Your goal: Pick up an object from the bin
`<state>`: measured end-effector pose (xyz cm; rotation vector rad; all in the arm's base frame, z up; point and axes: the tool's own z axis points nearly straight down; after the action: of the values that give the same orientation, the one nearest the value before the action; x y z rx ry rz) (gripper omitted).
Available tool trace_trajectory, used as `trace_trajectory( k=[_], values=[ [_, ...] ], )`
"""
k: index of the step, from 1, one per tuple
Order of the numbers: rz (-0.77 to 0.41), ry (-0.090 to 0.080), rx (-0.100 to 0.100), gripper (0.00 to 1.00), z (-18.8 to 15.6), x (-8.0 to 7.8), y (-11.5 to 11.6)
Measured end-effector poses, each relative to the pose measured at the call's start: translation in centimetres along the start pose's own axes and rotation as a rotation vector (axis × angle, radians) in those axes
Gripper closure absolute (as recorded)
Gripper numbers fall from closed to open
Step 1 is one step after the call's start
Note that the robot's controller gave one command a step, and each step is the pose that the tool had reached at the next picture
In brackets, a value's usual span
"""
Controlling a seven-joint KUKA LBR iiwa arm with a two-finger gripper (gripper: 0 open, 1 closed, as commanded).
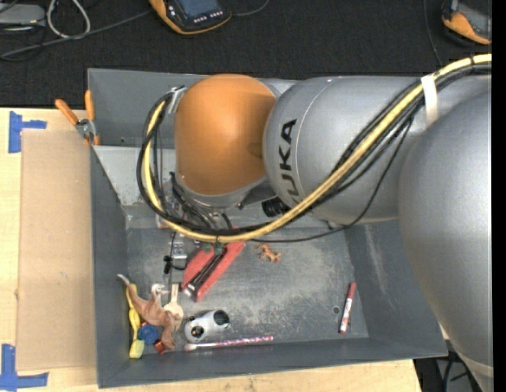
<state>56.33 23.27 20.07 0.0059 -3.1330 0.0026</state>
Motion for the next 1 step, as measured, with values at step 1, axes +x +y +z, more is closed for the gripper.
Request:
trace_trajectory(
  k=[1],
  values=[
    [0.005, -0.008, -0.002, 0.00, -0.50, -0.19, -0.14]
  ],
)
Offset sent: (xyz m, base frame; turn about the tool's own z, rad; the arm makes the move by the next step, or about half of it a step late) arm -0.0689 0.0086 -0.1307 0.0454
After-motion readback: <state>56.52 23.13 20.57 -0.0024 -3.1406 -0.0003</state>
